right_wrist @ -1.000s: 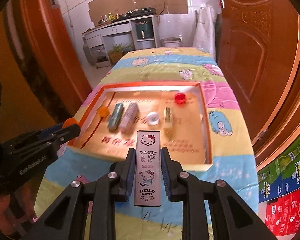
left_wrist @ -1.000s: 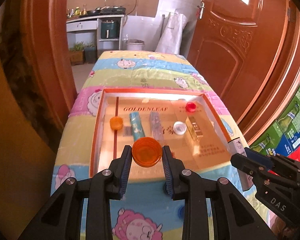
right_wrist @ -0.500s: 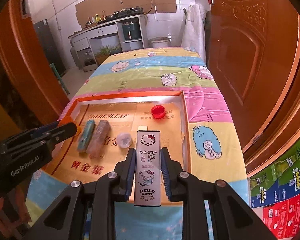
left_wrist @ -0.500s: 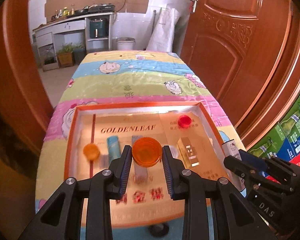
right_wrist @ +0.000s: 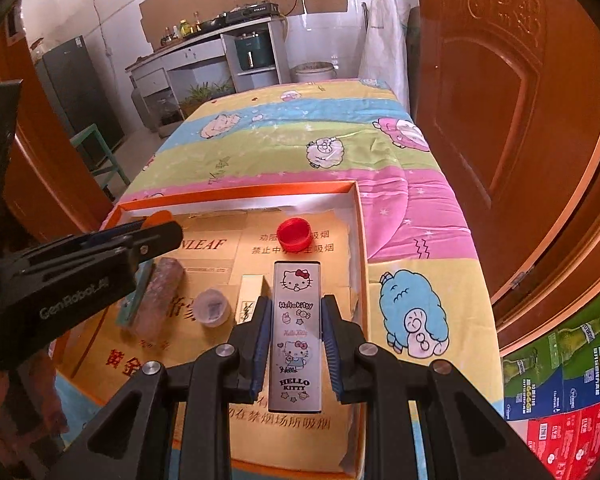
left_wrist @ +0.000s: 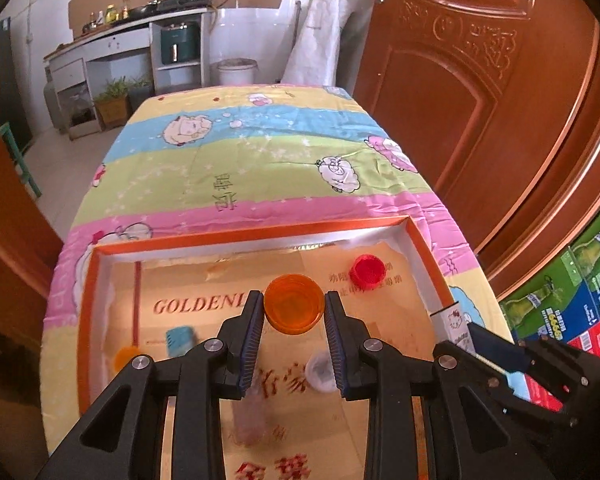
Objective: Organize rigid objects
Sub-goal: 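Carry the Hello Kitty box and orange cap with both tools into the box, then lower and release the orange cap with the left tool while the right tool releases the Hello Kitty box, then withdraw both open tools from the box back over the quilt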
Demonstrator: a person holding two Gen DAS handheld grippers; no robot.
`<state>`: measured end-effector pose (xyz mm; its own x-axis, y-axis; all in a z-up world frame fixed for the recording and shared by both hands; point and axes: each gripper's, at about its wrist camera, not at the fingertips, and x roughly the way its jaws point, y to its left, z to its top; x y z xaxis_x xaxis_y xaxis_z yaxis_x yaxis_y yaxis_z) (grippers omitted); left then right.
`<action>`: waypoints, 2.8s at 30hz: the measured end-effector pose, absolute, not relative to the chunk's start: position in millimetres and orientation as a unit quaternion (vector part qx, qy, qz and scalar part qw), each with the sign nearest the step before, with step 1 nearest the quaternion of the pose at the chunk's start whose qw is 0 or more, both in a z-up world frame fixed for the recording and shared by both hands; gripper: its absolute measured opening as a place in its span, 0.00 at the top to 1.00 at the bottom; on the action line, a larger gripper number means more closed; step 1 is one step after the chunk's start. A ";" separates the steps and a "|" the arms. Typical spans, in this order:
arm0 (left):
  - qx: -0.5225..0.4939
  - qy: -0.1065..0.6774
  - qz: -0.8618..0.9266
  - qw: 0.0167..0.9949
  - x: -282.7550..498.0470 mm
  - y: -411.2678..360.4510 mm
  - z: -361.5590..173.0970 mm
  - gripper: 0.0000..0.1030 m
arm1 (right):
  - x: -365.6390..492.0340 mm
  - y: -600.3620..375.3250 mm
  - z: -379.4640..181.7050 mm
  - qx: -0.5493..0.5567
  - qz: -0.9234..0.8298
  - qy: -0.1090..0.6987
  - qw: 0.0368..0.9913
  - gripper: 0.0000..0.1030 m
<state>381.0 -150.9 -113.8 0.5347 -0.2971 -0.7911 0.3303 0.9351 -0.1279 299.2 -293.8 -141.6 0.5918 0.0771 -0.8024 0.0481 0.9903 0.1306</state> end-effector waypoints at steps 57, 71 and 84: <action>0.023 0.500 -0.163 0.850 425.0 -180.7 -160.9 0.50 | 325.4 -295.6 -179.7 0.072 0.005 0.486 0.871 0.74; 0.019 0.480 -0.169 0.860 403.7 -174.5 -130.6 0.48 | 308.5 -295.7 -158.1 0.072 -0.007 0.469 0.880 0.68; 0.008 0.457 -0.177 0.871 366.7 -162.7 -93.1 0.48 | 282.7 -290.2 -129.2 0.074 -0.010 0.453 0.888 0.68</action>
